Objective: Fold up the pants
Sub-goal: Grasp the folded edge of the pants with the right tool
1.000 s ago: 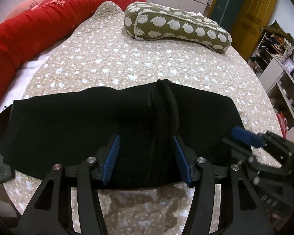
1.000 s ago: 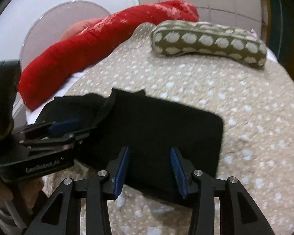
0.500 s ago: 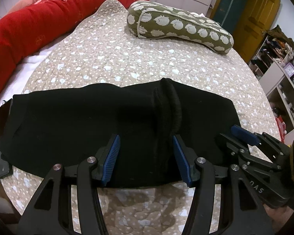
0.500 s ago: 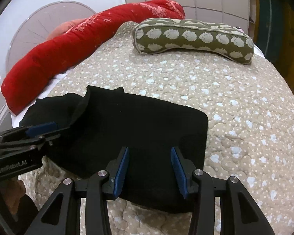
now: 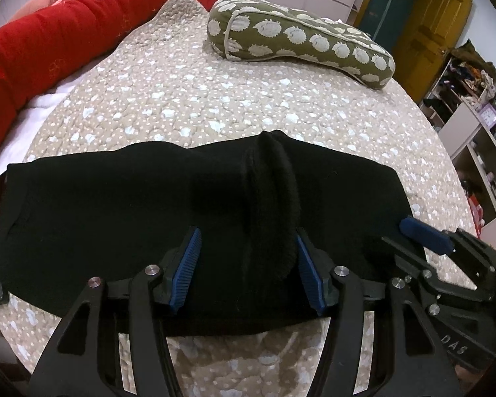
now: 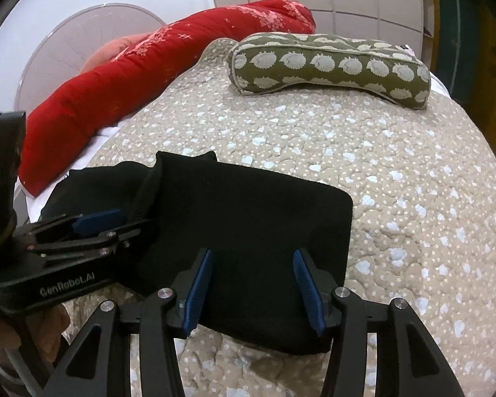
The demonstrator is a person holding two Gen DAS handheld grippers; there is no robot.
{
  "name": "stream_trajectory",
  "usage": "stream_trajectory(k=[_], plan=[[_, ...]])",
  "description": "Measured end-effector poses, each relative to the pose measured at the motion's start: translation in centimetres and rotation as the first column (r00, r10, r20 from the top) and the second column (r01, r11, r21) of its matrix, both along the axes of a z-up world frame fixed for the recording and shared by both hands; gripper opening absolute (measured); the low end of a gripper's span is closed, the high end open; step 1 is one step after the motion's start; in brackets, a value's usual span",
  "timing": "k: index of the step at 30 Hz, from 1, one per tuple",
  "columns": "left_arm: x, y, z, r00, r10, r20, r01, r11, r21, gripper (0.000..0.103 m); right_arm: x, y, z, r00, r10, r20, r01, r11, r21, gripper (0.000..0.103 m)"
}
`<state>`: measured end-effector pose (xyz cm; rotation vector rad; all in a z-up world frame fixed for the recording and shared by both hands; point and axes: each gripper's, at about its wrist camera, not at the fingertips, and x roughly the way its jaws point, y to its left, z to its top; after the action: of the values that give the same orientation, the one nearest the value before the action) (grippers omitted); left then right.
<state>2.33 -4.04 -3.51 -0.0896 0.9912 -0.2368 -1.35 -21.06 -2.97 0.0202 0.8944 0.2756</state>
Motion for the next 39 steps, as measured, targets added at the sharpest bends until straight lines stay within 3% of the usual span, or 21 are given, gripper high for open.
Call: stream_trajectory(k=[4, 11, 13, 21, 29, 37, 39], plan=[[0.0, 0.1, -0.1, 1.0, 0.0, 0.001, 0.0, 1.0, -0.006, 0.06, 0.4, 0.3, -1.1, 1.0, 0.006, 0.01, -0.006, 1.0, -0.02, 0.05], [-0.9, 1.9, 1.2, 0.999, 0.034, 0.007, -0.033, 0.999, -0.035, 0.06, 0.3, 0.7, 0.6, 0.999, 0.032, 0.034, -0.033, 0.999, 0.007, 0.049], [-1.3, 2.7, 1.6, 0.999, 0.051, 0.01, -0.05, 0.998, -0.041, 0.06, 0.4, 1.4, 1.0, 0.997, 0.056, 0.046, -0.056, 0.998, 0.003, 0.041], [-2.2, 5.2, 1.6, 0.994, 0.11, 0.0, -0.11, 0.993, -0.047, 0.06, 2.1, 4.2, 1.2, 0.991, 0.121, 0.062, -0.123, 0.992, 0.025, 0.025], [-2.6, 6.1, 1.5, 0.992, 0.123, -0.006, -0.123, 0.99, -0.063, 0.06, 3.9, 8.8, -0.6, 0.984, 0.171, 0.053, -0.165, 0.981, -0.097, 0.025], [-3.7, 8.0, 2.1, 0.986, 0.165, -0.004, -0.164, 0.982, -0.094, 0.06, 3.2, 9.6, 1.1, 0.976, 0.204, 0.072, -0.199, 0.977, -0.076, 0.025], [-4.0, 8.5, 2.3, 0.984, 0.179, -0.003, -0.178, 0.979, -0.102, 0.067, 3.1, 10.0, 1.2, 0.973, 0.218, 0.072, -0.213, 0.974, -0.075, 0.025]])
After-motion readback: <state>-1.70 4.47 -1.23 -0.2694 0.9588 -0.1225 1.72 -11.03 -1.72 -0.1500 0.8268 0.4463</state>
